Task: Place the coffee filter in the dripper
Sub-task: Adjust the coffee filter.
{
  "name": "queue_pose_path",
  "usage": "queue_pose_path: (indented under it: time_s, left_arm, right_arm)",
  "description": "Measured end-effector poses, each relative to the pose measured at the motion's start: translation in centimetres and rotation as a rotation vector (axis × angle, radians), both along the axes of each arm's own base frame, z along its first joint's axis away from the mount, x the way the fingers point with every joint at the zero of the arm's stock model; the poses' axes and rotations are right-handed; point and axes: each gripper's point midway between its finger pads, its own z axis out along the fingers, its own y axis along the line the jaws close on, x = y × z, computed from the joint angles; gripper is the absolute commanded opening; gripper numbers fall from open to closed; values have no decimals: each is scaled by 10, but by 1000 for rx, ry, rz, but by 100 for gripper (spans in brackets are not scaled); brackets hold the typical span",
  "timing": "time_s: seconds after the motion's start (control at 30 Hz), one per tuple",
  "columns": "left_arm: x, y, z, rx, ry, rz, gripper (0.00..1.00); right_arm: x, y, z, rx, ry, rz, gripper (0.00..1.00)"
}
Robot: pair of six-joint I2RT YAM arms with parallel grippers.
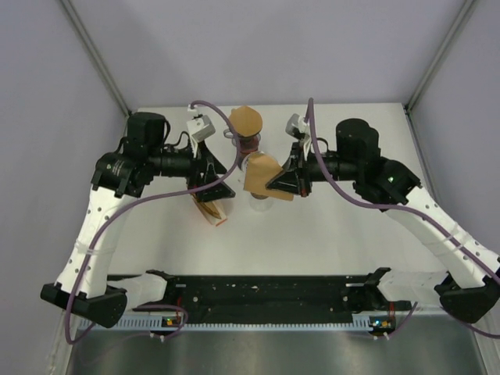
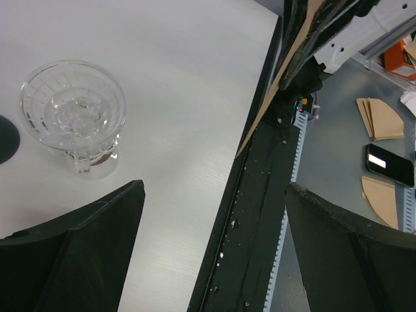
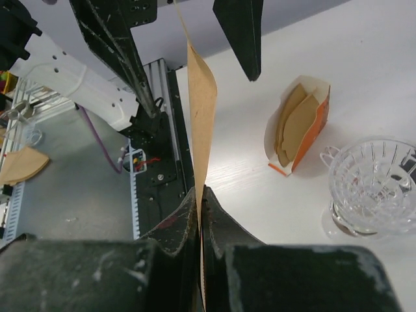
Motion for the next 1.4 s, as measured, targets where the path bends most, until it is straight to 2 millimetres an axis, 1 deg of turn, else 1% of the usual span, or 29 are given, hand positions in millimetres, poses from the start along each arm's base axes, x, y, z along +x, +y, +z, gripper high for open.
queue_pose_path:
  time_s: [0.1,0.2,0.27,0.33,0.37,0.5,0.53,0.57,0.63,0.67,0.7,0.77,0.8,0.83,0.9,0.97,1.1,1.17,1.23,1.27,1.33,1.4]
  left_arm:
    - [-10,-3,1,-20,11,-57,82]
    - [-15,-9,3,-48,19,-90,73]
    - [-16,-14,6,-65,23,-106,60]
    - [-16,-20,10,-83,21,-121,42]
    - [-16,-22,12,-92,23,-126,40]
    - [-13,-33,14,-122,51,-161,40]
    - [-13,-35,14,-127,64,-173,37]
    - [-13,-38,13,-132,74,-186,27]
    - [-14,-42,11,-136,94,-204,2]
    - [-14,-43,10,-138,97,-210,0]
    - [-14,-44,10,-139,105,-212,0]
    - [-15,-44,11,-145,107,-219,0]
    - [-15,-44,11,-147,107,-221,0]
    - [-16,-45,12,-152,109,-226,0]
    - [-16,-45,14,-156,105,-228,0]
    - [-15,-44,15,-159,95,-229,0]
    - [-16,-40,24,-154,30,-241,0]
    - [-17,-38,31,-153,-17,-251,0]
    - [-19,-36,36,-149,-59,-263,0]
    - [-19,-36,36,-147,-69,-266,0]
    - [-19,-35,35,-141,-87,-273,0]
    - [-19,-35,33,-132,-91,-274,0]
  right_arm:
    - [3,9,4,21,-40,44,0]
    - [3,16,5,37,-69,85,0]
    - [4,20,8,50,-87,111,0]
    - [3,23,10,58,-94,136,0]
    - [2,24,12,65,-100,148,0]
    - [1,26,15,79,-136,179,0]
    - [1,27,16,81,-142,184,0]
    - [0,27,16,82,-147,191,0]
    - [0,28,15,82,-152,205,0]
    - [0,29,14,81,-152,211,0]
    - [1,31,14,81,-154,216,2]
    - [2,33,11,78,-152,225,27]
    - [2,33,10,76,-149,227,37]
    - [3,33,10,75,-153,226,44]
    - [7,31,9,73,-172,219,52]
    - [11,24,5,72,-180,205,54]
    - [25,-8,-17,64,-147,125,55]
    - [27,-18,-27,67,-128,104,55]
    - [21,-22,-36,76,-101,118,53]
    - [17,-22,-37,83,-93,129,53]
    - [11,-21,-36,109,-74,159,50]
    - [8,-19,-28,148,-78,181,48]
